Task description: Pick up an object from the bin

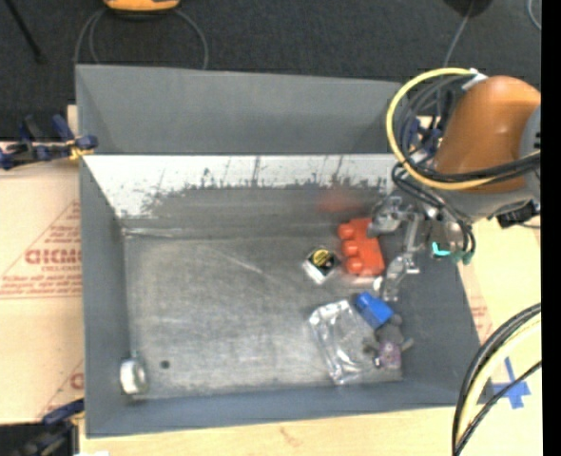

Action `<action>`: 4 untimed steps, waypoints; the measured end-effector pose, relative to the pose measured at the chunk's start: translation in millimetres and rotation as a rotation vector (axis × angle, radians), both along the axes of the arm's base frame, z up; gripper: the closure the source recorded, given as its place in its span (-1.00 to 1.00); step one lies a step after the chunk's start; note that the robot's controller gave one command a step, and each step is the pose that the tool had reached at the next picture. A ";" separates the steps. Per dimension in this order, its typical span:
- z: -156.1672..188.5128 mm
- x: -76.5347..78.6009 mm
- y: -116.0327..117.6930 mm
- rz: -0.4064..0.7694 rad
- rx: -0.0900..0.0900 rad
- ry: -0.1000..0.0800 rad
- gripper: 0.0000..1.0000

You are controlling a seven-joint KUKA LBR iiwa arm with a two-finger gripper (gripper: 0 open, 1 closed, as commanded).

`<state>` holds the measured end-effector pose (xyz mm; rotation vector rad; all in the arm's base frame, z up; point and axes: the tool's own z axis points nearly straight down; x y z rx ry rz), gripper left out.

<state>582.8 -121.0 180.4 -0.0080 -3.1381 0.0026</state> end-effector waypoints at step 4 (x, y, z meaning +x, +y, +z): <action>25.7 -5.4 -2.2 0.256 -0.003 -0.016 1.00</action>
Offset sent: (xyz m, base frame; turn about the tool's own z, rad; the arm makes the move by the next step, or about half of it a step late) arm -0.0594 -0.0155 -0.1034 0.1146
